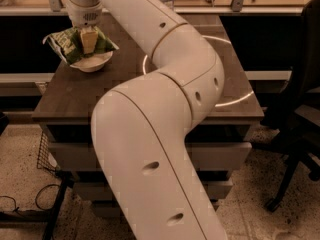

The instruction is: Place green jalapeno chip bag into paper bowl

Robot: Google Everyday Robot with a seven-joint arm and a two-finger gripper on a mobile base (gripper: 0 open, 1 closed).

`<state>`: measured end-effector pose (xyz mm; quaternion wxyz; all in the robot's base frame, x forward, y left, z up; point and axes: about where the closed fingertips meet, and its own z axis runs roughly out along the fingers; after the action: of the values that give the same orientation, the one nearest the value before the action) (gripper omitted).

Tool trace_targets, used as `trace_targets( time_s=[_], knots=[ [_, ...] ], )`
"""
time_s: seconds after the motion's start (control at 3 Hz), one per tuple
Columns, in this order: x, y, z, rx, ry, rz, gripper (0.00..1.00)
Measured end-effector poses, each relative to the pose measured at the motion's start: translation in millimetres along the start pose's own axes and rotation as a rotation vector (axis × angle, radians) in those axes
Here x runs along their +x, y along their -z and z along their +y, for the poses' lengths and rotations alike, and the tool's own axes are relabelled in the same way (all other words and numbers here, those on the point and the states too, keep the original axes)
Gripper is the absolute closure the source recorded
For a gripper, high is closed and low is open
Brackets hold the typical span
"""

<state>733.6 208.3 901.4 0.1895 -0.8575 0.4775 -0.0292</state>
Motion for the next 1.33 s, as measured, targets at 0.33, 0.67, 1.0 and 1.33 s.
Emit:
trace_targets(
  time_s=[0.33,0.67,1.0,1.33],
  knots=[
    [-0.9,-4.0,-1.8,0.003,0.001,-0.002,0.63],
    [-1.7,-8.2,-3.3,0.006,0.001,-0.004,0.39],
    [-2.5,-12.2,-4.6,0.008,0.002,-0.005,0.17],
    [-3.3,-16.8,-5.8,0.009,0.003,-0.007,0.0]
  ],
)
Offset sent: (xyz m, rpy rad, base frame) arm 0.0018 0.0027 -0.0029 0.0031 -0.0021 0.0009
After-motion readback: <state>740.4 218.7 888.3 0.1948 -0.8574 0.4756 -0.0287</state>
